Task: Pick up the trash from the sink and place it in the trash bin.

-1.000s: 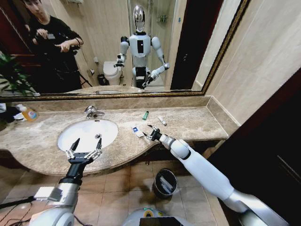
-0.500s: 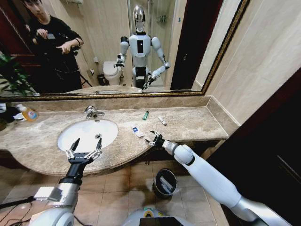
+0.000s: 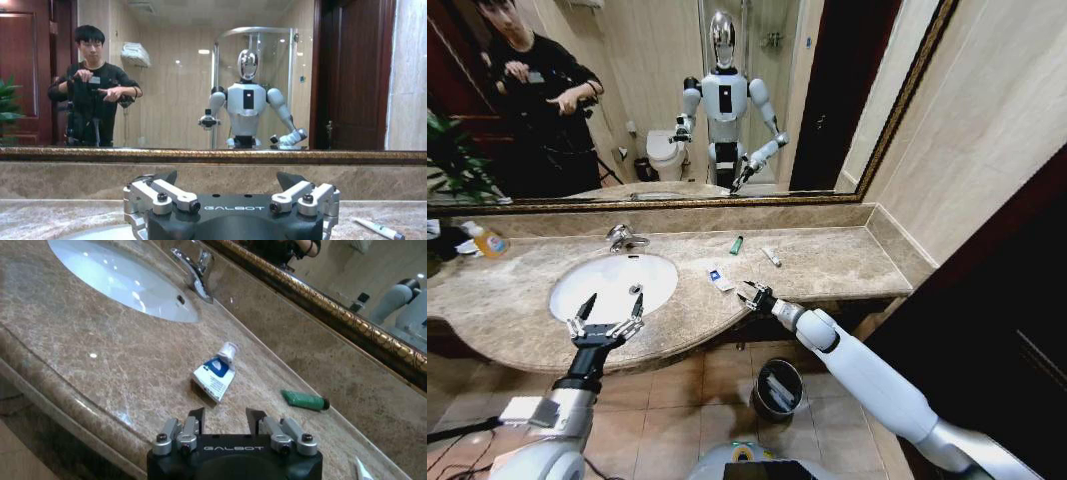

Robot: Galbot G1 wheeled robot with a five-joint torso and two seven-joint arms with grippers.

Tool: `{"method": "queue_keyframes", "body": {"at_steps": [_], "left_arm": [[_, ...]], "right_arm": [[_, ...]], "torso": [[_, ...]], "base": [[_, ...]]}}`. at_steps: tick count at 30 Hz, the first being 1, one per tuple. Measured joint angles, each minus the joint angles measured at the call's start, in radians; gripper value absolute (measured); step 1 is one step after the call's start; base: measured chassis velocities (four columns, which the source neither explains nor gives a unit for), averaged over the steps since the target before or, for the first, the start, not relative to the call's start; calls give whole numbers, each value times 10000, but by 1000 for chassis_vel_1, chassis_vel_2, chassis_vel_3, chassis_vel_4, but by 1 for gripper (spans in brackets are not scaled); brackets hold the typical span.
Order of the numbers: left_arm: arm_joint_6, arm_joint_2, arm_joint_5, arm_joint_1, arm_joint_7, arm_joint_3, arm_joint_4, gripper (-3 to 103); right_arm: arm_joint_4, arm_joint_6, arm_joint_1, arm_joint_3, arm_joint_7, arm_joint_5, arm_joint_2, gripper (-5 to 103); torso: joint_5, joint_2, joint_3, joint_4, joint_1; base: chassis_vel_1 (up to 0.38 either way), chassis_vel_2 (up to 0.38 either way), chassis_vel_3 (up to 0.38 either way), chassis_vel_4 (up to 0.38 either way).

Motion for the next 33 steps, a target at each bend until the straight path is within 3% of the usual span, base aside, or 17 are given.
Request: {"method": "queue_keyframes", "body": {"at_steps": [30,33], "left_arm": [[0,0,0,0,-1,0,0,100],[0,0,0,0,0,0,0,100]], "right_arm": [[-300,-185,558,-645,170,174,217,39],[-330,-250,647,-732,194,350,245,25]], "torso": [[0,0,0,0,0],[0,0,0,0,0]], "base": [[0,0,0,0],[0,0,0,0]]}}
